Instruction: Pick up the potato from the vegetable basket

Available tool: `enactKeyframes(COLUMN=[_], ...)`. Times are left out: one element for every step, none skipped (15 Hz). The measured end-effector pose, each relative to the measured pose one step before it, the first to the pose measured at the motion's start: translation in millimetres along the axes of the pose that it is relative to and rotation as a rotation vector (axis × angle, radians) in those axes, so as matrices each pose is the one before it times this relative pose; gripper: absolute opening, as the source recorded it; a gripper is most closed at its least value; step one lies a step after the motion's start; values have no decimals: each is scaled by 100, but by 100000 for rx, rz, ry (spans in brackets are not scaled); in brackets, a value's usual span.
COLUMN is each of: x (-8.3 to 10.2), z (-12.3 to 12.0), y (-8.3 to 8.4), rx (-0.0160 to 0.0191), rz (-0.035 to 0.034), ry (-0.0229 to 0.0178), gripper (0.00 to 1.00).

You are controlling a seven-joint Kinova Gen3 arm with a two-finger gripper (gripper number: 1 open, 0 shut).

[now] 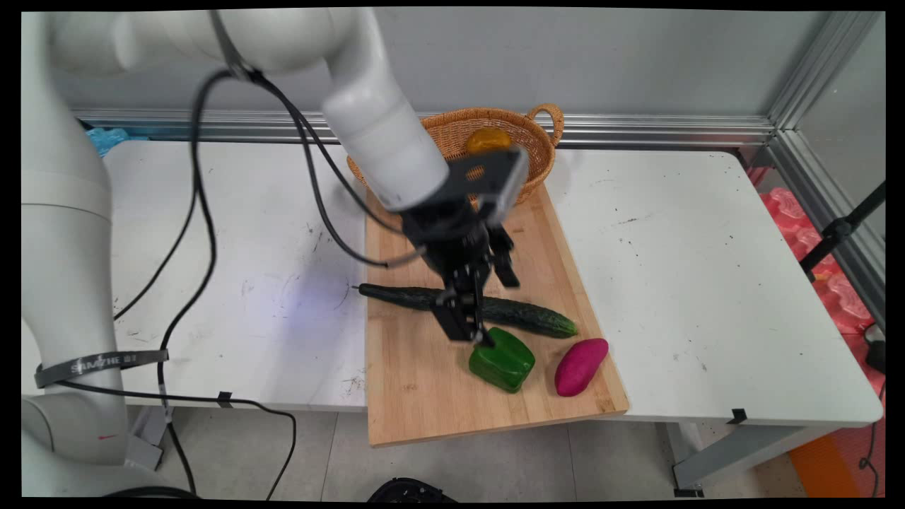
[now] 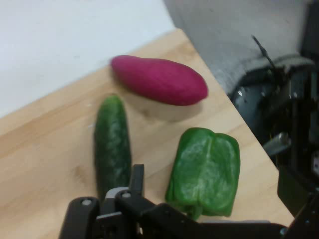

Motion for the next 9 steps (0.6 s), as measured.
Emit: enactKeyframes(x=[31,-24,-31,-85,-64,-154,-169,-218,-309], z=[-748,-1217,-798,-1128,-739,-1194,-984,-1086,-1028], y=[41,-44,-46,-172,-142,-339,-345,-487,-537], rx=[1094,1996,1344,2077,1403,2458,2166,2524,2635], rz=[-2148,-3748,-2424,-3646,-2407,-4238,-3576,-4184,-4132], ry=[314,463,272,368,265,452,325,288,1], gripper=[100,100,100,100,100,100,100,100,100])
